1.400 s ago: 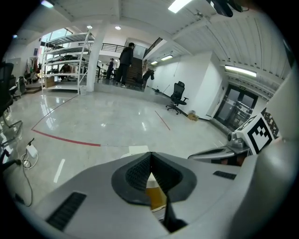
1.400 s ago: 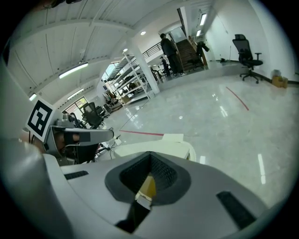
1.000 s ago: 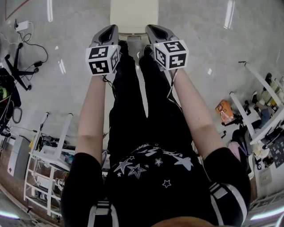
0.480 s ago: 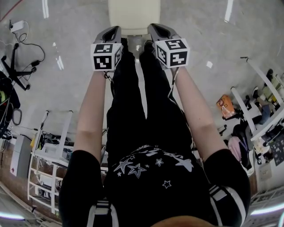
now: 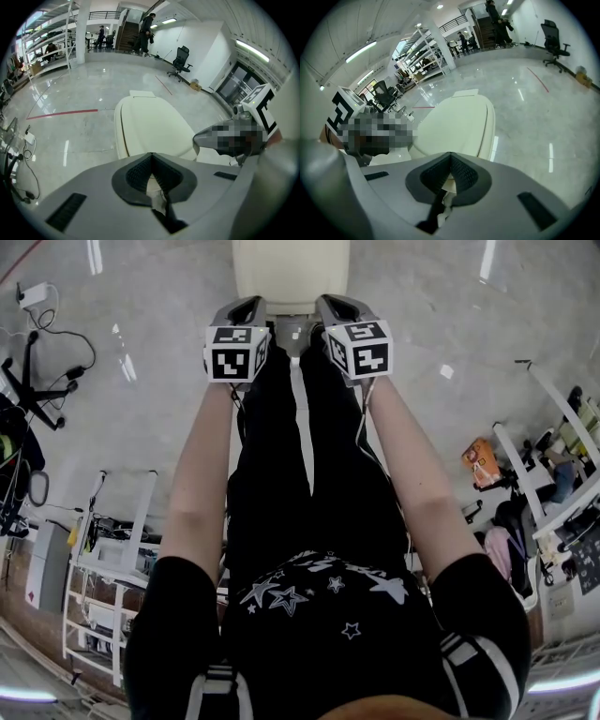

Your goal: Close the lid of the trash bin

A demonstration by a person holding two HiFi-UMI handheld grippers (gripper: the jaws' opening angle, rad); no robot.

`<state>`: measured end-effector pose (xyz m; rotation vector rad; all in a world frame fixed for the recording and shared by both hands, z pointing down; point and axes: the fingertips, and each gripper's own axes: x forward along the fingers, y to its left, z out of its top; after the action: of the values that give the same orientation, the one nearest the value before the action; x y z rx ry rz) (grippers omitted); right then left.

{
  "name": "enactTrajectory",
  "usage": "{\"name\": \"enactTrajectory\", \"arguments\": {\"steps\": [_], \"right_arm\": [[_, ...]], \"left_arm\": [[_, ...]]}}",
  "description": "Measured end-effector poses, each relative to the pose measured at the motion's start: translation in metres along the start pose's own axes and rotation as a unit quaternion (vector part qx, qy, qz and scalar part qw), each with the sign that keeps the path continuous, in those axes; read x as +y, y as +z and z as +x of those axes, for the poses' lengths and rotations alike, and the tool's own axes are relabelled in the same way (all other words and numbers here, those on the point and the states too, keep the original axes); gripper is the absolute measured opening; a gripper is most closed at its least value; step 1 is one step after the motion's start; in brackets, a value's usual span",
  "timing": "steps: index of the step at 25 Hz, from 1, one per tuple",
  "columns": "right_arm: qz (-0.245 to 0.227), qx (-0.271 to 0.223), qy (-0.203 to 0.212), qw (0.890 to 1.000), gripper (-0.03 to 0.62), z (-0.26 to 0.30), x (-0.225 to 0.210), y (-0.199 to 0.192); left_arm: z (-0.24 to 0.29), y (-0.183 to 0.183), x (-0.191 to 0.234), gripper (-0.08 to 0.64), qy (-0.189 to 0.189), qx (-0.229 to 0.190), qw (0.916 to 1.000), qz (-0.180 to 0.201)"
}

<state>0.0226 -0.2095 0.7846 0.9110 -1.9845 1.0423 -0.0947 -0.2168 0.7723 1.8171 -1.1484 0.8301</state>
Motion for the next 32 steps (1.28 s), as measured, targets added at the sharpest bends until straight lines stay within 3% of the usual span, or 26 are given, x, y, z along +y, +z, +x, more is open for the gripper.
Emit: {"name": "enactTrajectory", "arguments": {"steps": [16, 32], "right_arm": [[0.009, 0.025, -0.012, 1.0, 0.006, 0.019, -0.005, -0.01], [0.02, 0.019, -0.018, 0.999, 0.005, 0.005, -0.006, 0.002]], "left_arm": [[0.02, -0.013, 0.005, 0.011, -0.016, 0.044, 0.9984, 0.03], [0.007, -0.007, -0.002, 0.011, -0.018, 0.046, 0.9982, 0.036]]}}
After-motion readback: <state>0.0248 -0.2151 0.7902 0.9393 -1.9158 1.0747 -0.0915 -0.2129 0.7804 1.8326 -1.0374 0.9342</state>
